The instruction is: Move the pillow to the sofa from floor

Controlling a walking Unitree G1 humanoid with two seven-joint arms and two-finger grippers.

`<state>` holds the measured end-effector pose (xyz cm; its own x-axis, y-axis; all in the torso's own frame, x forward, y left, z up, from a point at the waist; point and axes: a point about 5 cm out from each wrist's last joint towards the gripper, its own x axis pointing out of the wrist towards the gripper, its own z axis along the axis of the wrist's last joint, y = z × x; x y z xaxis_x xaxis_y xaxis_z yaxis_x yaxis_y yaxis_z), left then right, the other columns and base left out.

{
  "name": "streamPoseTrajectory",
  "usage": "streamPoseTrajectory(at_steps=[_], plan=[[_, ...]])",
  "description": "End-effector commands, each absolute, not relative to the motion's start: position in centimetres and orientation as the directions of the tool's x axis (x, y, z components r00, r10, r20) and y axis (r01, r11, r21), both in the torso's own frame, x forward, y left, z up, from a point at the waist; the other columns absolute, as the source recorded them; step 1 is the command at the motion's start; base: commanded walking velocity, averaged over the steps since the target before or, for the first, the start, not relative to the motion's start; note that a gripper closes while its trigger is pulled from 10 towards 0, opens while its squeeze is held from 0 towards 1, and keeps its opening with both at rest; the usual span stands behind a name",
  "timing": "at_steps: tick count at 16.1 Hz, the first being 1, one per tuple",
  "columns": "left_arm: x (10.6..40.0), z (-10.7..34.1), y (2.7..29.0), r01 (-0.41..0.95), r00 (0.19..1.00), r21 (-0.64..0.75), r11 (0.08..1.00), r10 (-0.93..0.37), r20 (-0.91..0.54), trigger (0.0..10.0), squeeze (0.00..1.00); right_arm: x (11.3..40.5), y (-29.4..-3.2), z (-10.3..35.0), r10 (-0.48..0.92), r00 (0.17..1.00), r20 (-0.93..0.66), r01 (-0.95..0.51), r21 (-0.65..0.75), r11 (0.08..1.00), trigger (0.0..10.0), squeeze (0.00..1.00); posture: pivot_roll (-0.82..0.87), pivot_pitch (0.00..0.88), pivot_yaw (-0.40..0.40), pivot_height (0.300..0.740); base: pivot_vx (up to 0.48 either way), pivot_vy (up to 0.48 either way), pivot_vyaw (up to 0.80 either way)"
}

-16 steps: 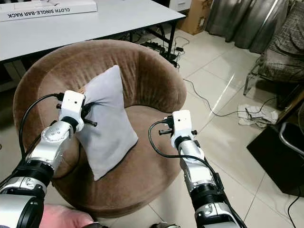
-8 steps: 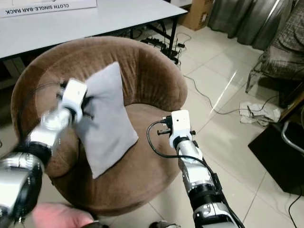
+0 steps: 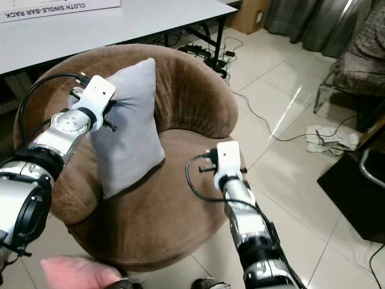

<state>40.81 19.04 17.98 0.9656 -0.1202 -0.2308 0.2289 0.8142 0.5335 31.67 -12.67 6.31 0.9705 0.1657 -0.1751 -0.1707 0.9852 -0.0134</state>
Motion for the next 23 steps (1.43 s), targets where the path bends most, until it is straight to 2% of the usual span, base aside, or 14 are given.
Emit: streamPoseTrajectory(at_steps=[1,6,7,23], plan=[[41.3,19.3,18.9,0.207,0.973,0.576,0.791,-0.105,-0.205,10.0,0.0,31.5,-13.0,6.4,0.141,0.976,-0.168,-0.144,-0.01,0.989,10.0,0.0,-0.13,0.078,-0.009,0.74,0.0,0.0,0.0],[41.0,18.1,19.0,0.21,0.966,0.603,0.769,-0.071,-0.247,10.0,0.0,29.9,-13.4,5.6,0.109,0.977,-0.183,-0.111,-0.002,0.994,10.0,0.0,-0.18,0.106,0.009,0.74,0.0,0.0,0.0],[40.9,17.9,18.8,0.22,0.964,0.607,0.763,-0.075,-0.255,10.0,1.0,29.7,-13.5,5.5,0.1,0.977,-0.186,-0.102,-0.002,0.995,10.0,0.0,-0.19,0.105,0.015,0.74,0.0,0.0,0.0],[40.6,16.7,18.5,0.269,0.949,0.626,0.732,-0.089,-0.303,10.0,1.0,28.3,-13.0,5.1,0.081,0.974,-0.212,-0.078,0.02,0.997,10.0,0.0,-0.2,0.123,0.04,0.74,0.0,0.0,0.0]])
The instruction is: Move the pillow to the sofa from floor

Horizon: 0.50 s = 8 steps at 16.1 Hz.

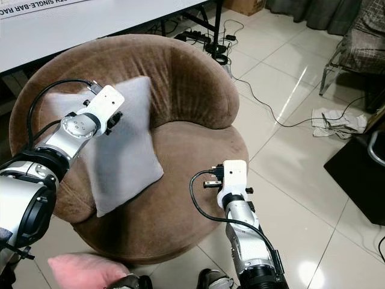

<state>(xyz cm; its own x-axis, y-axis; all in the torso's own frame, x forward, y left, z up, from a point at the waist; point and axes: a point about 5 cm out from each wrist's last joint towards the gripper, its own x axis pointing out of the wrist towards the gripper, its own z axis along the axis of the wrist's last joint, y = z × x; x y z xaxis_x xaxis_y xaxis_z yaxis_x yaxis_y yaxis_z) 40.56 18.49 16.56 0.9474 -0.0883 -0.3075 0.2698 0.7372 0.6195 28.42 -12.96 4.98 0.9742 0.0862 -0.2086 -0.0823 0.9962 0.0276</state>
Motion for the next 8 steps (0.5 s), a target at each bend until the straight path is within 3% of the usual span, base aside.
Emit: streamPoseTrajectory(at_steps=[1,5,6,8], plan=[[40.59,16.69,18.51,0.273,0.948,0.627,0.73,-0.092,-0.305,10.0,1.0,28.35,-12.94,5.1,0.08,0.974,-0.213,-0.078,0.02,0.997,10.0,0.0,-0.2,0.124,0.041,0.74,0.0,0.0,0.0],[40.51,16.51,18.66,0.281,0.943,0.618,0.734,-0.094,-0.318,10.0,1.0,28.37,-12.74,5.06,0.082,0.973,-0.215,-0.078,0.026,0.997,10.0,0.0,-0.2,0.125,0.042,0.74,0.0,0.0,0.0],[40.54,16.61,18.65,0.275,0.945,0.595,0.755,-0.099,-0.31,10.0,0.0,28.42,-12.65,5.04,0.085,0.973,-0.216,-0.081,0.027,0.996,10.0,0.0,-0.19,0.12,0.041,0.74,0.0,0.0,0.0],[40.75,17.29,18.62,0.243,0.956,0.543,0.804,-0.104,-0.273,10.0,0.0,28.63,-12.55,5.14,0.088,0.973,-0.215,-0.084,0.027,0.996,10.0,0.0,-0.19,0.116,0.04,0.74,0.0,0.0,0.0]])
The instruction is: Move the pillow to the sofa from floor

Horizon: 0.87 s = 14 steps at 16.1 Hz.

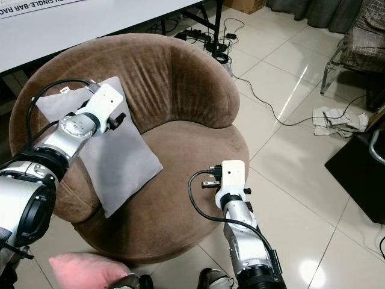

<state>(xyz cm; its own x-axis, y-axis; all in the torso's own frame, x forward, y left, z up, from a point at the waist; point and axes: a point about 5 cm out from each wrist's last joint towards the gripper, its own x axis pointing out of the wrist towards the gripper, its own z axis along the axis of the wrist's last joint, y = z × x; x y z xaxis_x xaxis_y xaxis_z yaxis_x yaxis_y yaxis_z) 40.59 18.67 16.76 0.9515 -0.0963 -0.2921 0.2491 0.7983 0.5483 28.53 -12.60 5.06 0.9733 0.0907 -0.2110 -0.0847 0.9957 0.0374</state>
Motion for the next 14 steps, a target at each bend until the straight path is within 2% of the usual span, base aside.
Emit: streamPoseTrajectory(at_steps=[1,2,5,7,14], plan=[[41.0,18.2,18.5,0.215,0.966,0.473,0.854,-0.115,-0.231,10.0,0.0,28.9,-12.6,5.3,0.088,0.974,-0.21,-0.085,0.025,0.996,10.0,0.0,-0.18,0.106,0.036,0.74,0.0,0.0,0.0],[41.3,19.1,18.3,0.184,0.976,0.372,0.91,-0.123,-0.182,10.0,0.0,29.2,-12.7,5.6,0.087,0.975,-0.203,-0.084,0.025,0.996,10.0,0.0,-0.18,0.106,0.036,0.74,0.0,0.0,0.0],[41.3,19.7,17.8,0.186,0.981,0.245,0.952,-0.167,-0.095,10.0,0.0,29.8,-13.1,5.9,0.09,0.977,-0.193,-0.09,0.009,0.996,10.0,0.0,-0.15,0.101,0.017,0.74,0.0,0.0,0.0],[40.8,18.0,16.9,0.226,0.973,0.157,0.961,-0.215,-0.087,10.0,0.0,30.5,-13.0,6.5,0.102,0.982,-0.162,-0.104,-0.003,0.995,10.0,0.0,-0.12,0.102,0.006,0.74,0.0,0.0,0.0],[38.3,13.2,14.2,0.274,0.961,0.053,0.96,-0.271,-0.058,10.0,0.0,31.6,-12.1,6.9,0.16,0.975,-0.153,-0.164,-0.016,0.986,10.0,0.0,-0.08,0.101,-0.023,0.74,0.0,0.0,0.0]])
